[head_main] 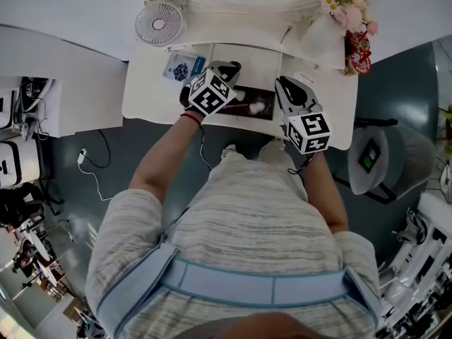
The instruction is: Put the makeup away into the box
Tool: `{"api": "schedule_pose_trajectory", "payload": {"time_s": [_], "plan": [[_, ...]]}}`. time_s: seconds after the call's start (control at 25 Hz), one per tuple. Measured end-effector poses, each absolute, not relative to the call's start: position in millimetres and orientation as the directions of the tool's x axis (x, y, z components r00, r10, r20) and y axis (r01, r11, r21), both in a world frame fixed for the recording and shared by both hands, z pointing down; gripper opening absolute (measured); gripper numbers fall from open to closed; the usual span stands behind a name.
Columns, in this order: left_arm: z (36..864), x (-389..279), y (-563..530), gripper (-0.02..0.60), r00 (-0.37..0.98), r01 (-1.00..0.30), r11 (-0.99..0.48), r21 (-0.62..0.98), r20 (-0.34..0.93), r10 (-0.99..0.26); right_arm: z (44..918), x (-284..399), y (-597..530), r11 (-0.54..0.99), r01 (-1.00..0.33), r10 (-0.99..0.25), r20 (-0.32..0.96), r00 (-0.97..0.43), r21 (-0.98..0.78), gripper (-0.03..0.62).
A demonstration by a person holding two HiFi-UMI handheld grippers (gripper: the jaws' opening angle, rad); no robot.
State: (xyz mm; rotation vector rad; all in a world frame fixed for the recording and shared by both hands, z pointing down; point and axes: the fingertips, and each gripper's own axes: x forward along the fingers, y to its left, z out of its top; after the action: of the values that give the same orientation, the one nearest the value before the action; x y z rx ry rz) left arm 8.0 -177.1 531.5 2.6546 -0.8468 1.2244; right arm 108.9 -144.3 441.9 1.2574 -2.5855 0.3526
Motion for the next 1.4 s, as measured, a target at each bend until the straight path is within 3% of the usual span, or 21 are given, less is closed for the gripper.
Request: {"api": "schedule_pose_trajectory", "payload": {"time_s": [0.44,1.4], "plan": [[557,0,-131,0.021,0.525,-0.51,-0.858,-0.063,0.768,-0.368,443,102,-144,0.613,-0.784,-0.723,0.326,-0.609,-0.104,0.014],[595,-29,-105,0.023,0.479,-0.587,-0.81,-0.016,0.799,-0.363,445,88,-135,0.63,-0.769,-0.707,0.332,-0.624,-0.105,0.014]]}}
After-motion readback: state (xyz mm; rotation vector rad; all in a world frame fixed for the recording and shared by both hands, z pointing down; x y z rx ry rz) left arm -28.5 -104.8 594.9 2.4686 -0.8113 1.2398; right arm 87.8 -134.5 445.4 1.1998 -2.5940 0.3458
